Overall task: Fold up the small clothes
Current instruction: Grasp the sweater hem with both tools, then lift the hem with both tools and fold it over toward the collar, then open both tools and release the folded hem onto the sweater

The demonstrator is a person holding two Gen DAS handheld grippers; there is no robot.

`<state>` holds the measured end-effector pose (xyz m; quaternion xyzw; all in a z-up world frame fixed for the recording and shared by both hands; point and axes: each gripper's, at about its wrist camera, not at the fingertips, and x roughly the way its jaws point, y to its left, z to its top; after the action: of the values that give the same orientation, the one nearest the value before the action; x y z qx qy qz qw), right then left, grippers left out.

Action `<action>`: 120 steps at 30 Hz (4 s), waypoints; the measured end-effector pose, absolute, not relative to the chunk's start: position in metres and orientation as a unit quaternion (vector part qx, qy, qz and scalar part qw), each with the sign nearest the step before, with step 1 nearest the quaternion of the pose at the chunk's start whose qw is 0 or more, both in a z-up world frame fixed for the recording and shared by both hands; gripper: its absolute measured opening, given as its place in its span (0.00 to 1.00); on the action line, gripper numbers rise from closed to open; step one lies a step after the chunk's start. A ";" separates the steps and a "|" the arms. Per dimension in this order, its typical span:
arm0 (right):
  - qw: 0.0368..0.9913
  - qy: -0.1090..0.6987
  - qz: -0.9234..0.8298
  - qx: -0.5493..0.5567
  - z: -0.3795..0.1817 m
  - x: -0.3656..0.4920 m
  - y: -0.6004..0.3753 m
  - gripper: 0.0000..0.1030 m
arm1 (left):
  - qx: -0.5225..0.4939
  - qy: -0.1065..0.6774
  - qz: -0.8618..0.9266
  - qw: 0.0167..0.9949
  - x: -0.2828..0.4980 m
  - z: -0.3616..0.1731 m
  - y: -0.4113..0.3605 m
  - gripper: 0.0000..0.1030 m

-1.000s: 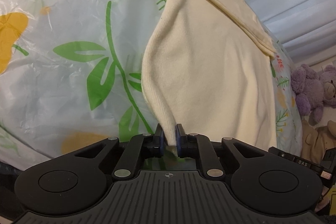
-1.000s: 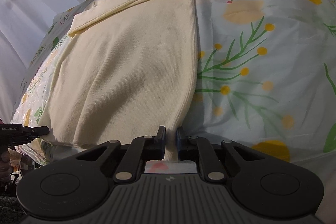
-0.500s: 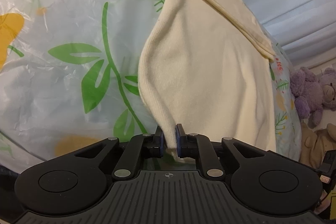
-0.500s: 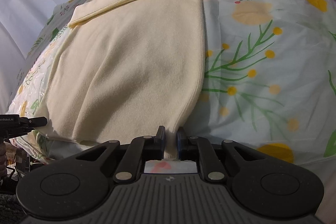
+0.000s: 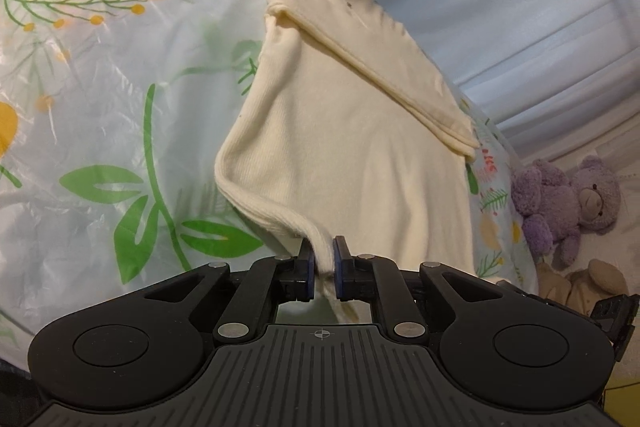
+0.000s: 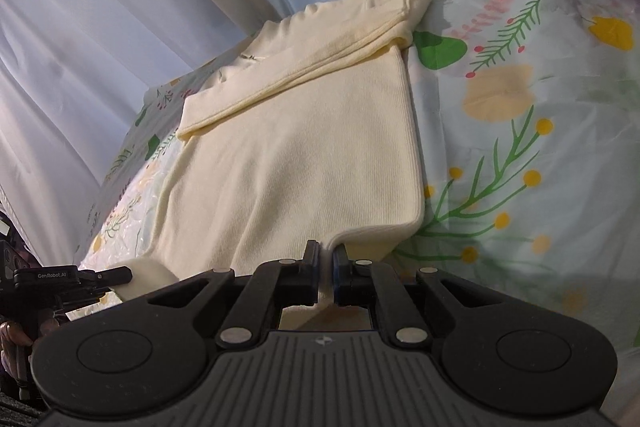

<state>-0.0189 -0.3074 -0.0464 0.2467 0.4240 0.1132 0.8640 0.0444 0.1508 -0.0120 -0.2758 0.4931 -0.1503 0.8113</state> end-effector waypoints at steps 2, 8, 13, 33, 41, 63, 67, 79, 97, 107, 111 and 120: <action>0.871 0.404 0.114 0.256 -0.044 -0.010 -0.311 0.05 | -0.281 0.482 -0.149 0.816 0.053 -0.007 0.151 0.10; 0.889 0.360 0.094 0.268 -0.045 0.033 -0.324 0.05 | -0.268 0.434 -0.130 0.850 0.098 0.014 0.150 0.10; 0.902 0.332 0.047 0.271 -0.052 0.065 -0.336 0.06 | -0.268 0.417 -0.105 0.862 0.143 0.015 0.147 0.12; 0.915 0.397 0.050 0.046 -0.088 0.105 -0.295 0.26 | -0.098 0.444 -0.155 0.877 0.174 -0.035 0.123 0.24; 0.929 0.366 0.055 -0.009 -0.070 0.094 -0.280 0.06 | -0.128 0.446 -0.151 0.873 0.174 -0.026 0.129 0.09; 0.930 0.360 0.025 0.075 -0.073 0.207 -0.316 0.12 | -0.118 0.417 -0.141 0.890 0.288 -0.028 0.106 0.26; 0.927 0.369 0.046 0.043 -0.076 0.207 -0.308 0.24 | -0.098 0.423 -0.147 0.889 0.285 -0.036 0.102 0.42; 0.964 0.258 0.028 -0.055 -0.017 0.208 -0.281 0.05 | -0.103 0.307 -0.157 0.933 0.289 0.058 0.101 0.09; 0.939 0.315 -0.091 -0.104 -0.083 0.369 -0.262 0.06 | -0.043 0.360 0.017 0.932 0.424 -0.047 0.060 0.30; 0.951 0.305 -0.009 -0.045 -0.082 0.289 -0.257 0.10 | -0.128 0.333 -0.017 0.934 0.349 -0.024 0.059 0.75; 0.945 0.308 -0.036 -0.104 -0.091 0.275 -0.250 0.14 | -0.071 0.371 0.027 0.925 0.342 -0.047 0.045 0.76; 0.973 0.228 0.009 0.027 -0.023 0.204 -0.245 0.51 | -0.149 0.370 0.007 0.917 0.283 -0.018 0.041 0.86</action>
<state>0.2043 -0.2453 -0.0230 0.0269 0.2282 0.0091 0.9732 0.2827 0.0412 -0.0178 -0.1486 0.3698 0.0069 0.9171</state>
